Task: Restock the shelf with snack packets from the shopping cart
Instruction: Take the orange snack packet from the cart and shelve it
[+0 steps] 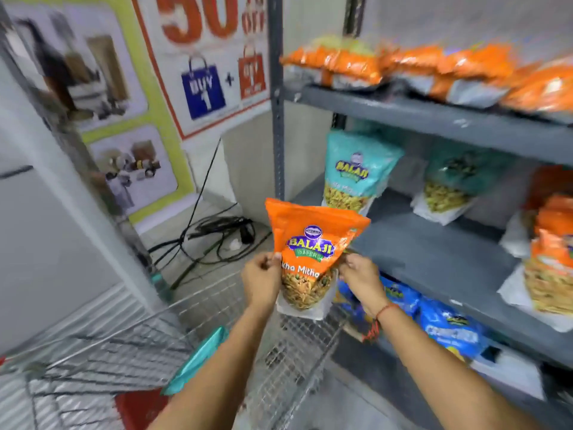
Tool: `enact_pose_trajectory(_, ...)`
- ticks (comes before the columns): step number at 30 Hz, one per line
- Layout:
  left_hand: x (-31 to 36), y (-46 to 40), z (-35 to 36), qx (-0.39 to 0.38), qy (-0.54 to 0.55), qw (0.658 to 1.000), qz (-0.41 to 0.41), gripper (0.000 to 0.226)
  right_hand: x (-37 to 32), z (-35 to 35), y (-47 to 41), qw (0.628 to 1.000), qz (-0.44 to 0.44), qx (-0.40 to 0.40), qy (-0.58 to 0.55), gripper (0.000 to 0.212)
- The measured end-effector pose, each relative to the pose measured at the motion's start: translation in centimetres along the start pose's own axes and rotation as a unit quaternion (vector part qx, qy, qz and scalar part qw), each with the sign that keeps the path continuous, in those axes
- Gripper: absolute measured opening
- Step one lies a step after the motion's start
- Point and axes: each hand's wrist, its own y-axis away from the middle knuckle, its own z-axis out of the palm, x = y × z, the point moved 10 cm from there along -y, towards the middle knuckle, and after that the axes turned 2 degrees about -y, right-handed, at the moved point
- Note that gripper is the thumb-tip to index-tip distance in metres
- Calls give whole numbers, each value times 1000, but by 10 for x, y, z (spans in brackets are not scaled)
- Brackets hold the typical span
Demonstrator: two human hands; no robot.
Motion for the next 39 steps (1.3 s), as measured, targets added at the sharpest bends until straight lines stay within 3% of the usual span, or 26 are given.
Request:
enact_pose_trajectory(5, 140, 25, 31, -61, 87, 989, 107, 17, -97, -117, 41, 991, -50, 113, -58, 29)
enact_pose_trajectory(8, 225, 51, 55, -99, 123, 972, 173, 17, -153, -193, 66, 976, -107, 178, -71, 17)
enact_pose_trajectory(11, 293, 88, 80, -149, 162, 951, 216, 19, -187, -265, 94, 958, -126, 231, -111, 23)
enact_pose_trajectory(13, 323, 109, 98, -179, 188, 938, 229, 16, -207, -301, 115, 947, -148, 248, -138, 12)
enact_pose_trajectory(19, 369, 164, 142, -247, 218, 909, 253, 16, -228, -374, 159, 931, -189, 281, -136, 22)
enact_pose_trajectory(24, 371, 194, 174, -285, 221, 899, 246, 15, -206, -407, 181, 927, -180, 304, -128, 22)
enact_pose_trajectory(29, 325, 231, 209, -265, 212, 907, 249, 14, -151, -425, 198, 933, -139, 298, -143, 26)
enact_pose_trajectory(32, 280, 261, 238, -285, 208, 904, 243, 14, -93, -437, 203, 949, -83, 278, -122, 30)
enact_pose_trajectory(36, 221, 295, 301, -313, 158, 909, 224, 17, 11, -469, 209, 958, 18, 268, -100, 14)
enact_pose_trajectory(39, 180, 323, 358, -344, 98, 914, 191, 16, 73, -499, 220, 955, 86, 270, -91, 16)
